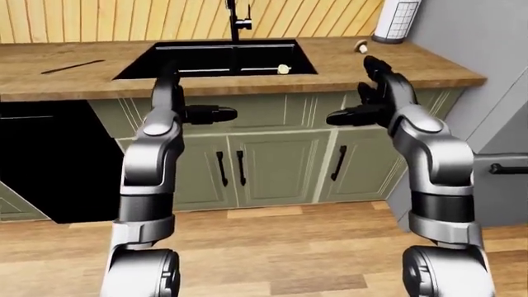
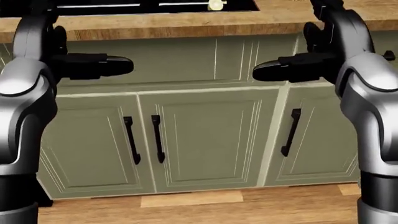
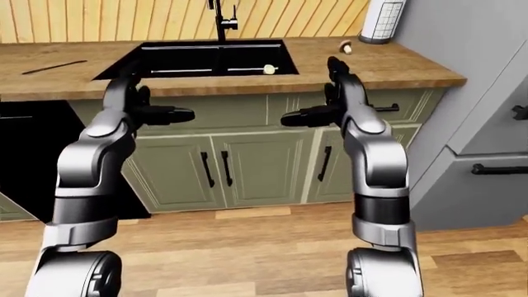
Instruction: Turn the sink spout to the right.
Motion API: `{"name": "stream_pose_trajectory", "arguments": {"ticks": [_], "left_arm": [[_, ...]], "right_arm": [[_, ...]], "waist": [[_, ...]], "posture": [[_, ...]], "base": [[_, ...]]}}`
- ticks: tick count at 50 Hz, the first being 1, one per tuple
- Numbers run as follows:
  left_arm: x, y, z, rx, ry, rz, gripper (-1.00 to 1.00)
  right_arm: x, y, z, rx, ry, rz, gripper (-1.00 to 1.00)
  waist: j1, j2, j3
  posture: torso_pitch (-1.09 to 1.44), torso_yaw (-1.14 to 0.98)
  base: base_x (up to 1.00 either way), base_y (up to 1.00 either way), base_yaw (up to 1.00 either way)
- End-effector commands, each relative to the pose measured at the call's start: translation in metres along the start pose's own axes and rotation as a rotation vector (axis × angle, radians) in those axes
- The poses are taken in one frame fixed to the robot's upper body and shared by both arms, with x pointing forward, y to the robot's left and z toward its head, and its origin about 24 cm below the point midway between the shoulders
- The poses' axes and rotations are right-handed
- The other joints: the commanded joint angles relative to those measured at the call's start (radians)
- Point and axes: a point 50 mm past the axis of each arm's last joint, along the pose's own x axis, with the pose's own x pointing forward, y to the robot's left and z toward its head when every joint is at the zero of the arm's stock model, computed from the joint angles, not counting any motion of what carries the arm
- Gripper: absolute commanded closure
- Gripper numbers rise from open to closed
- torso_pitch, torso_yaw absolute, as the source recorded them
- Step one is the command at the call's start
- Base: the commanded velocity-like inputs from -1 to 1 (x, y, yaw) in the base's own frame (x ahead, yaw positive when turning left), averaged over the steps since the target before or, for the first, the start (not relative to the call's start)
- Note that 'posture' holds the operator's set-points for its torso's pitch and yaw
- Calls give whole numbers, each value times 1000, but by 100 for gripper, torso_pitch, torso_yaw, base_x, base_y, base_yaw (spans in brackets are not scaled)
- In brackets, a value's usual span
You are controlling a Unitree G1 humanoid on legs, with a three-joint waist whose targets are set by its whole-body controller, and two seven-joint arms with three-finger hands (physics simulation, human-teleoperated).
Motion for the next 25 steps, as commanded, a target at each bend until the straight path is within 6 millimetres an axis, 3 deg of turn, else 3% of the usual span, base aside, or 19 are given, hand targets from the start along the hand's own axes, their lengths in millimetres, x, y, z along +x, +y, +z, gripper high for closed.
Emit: {"name": "stream_pose_trajectory", "arguments": {"ticks": [1,3,6,10,12,14,15,18,21,25], "left_arm": [[-3,2,23,-6,-90,5,-100],[-2,3,22,-7,-90,6,-100],[-3,3,22,-7,-90,7,-100],[-2,4,22,-8,-89,9,-100],[-2,4,23,-9,-90,10,-100],[-3,4,24,-11,-91,10,-100],[-2,5,24,-11,-90,11,-100],[-3,7,27,-14,-94,15,-100],[-3,8,28,-15,-96,17,-100],[-2,9,27,-16,-94,19,-100]], "right_arm": [[-2,0,21,-12,-82,-4,-100],[-3,1,22,-15,-83,-2,-100],[-3,2,22,-15,-84,-1,-100],[-3,2,22,-14,-84,0,-100],[-3,2,22,-15,-84,-1,-100],[-3,2,22,-15,-85,0,-100],[-3,2,22,-15,-85,0,-100],[-4,3,23,-16,-86,0,-100],[-4,3,24,-17,-88,1,-100],[-3,4,24,-17,-86,2,-100]], "waist": [[7,-12,-24],[9,-22,-32],[10,-12,-33],[0,32,-23],[-7,86,-35],[1,74,-33],[-4,87,-28],[5,67,-34],[9,42,-25],[19,-18,-29]], "posture": [[0,0],[0,0],[0,0],[0,0],[0,0],[0,0],[0,0],[0,0],[0,0],[0,0]], "base": [[22,0,0],[21,0,0],[21,0,0],[21,0,0],[22,0,0],[21,0,0],[22,0,0],[22,0,0],[22,0,0],[22,0,0]]}}
